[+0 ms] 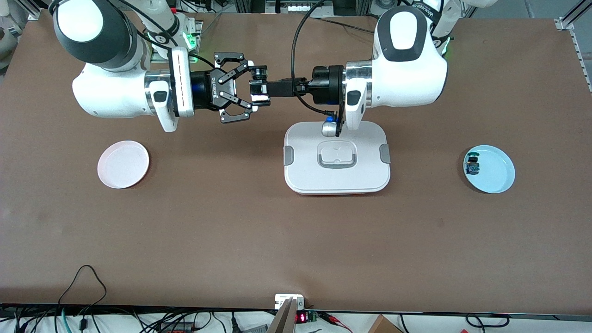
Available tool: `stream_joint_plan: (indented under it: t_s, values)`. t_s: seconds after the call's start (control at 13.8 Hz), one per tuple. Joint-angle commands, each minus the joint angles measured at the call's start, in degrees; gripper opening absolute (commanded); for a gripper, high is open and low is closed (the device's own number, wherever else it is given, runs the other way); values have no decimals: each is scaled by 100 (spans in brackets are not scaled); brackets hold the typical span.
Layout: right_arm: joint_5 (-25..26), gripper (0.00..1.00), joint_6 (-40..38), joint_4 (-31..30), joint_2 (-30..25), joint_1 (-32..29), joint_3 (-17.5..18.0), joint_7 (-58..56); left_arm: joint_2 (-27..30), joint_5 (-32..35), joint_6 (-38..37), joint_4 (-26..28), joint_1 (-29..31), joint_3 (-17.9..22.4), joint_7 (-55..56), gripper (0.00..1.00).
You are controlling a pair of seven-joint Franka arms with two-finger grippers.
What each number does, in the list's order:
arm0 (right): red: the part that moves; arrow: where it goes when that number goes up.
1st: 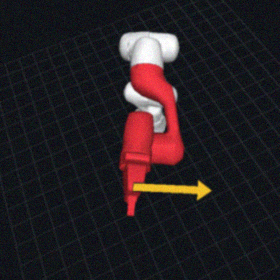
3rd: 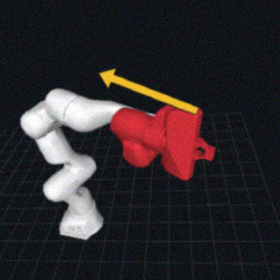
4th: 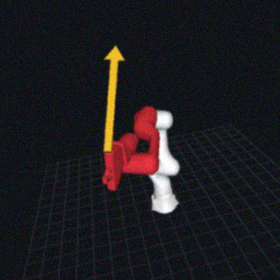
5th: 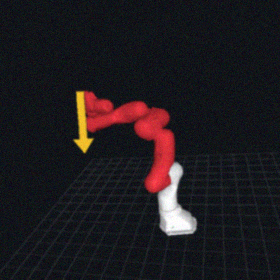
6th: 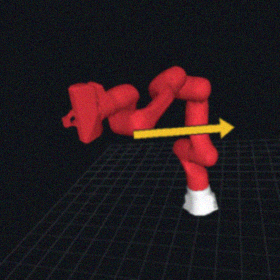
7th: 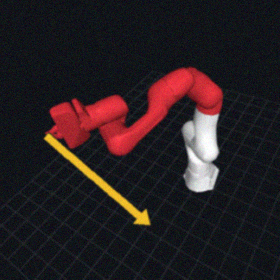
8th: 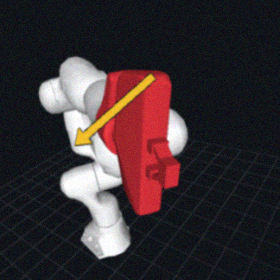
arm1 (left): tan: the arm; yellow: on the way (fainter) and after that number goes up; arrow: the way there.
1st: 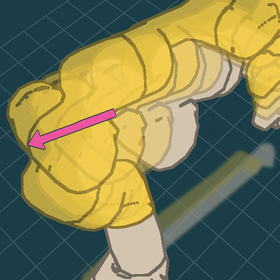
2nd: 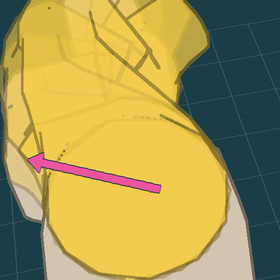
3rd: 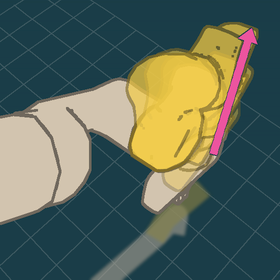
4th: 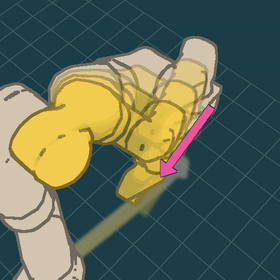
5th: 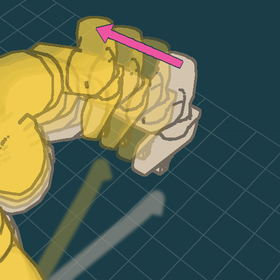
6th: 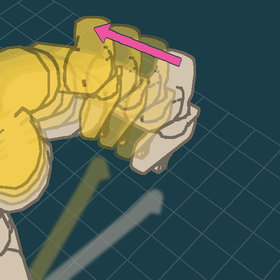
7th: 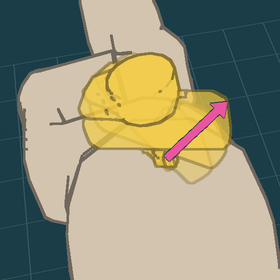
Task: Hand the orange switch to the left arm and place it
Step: 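Grasp the switch with the left gripper and open the right gripper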
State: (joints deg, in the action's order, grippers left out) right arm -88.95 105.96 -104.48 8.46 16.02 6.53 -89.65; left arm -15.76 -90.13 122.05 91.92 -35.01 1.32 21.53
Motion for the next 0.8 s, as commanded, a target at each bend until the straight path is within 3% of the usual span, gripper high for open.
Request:
stream_joint_plan:
  t_s: [0.0, 0.07, 0.58, 0.73]
  values:
    - [-79, 73, 57, -99, -126, 15, -21, 0, 248, 39, -128, 300, 169, 17, -105, 0]
    - [-79, 100, 22, -143, -143, 7, -29, 61, 249, 39, -268, 300, 257, 26, -96, 0]
    - [-52, 100, 13, -143, -258, -99, -82, 211, 257, 644, -1946, 239, 1408, 26, -96, 0]
    - [-52, 100, -22, -143, -258, -283, -100, 211, 257, 1327, -2630, 204, 1916, 26, -114, 0]
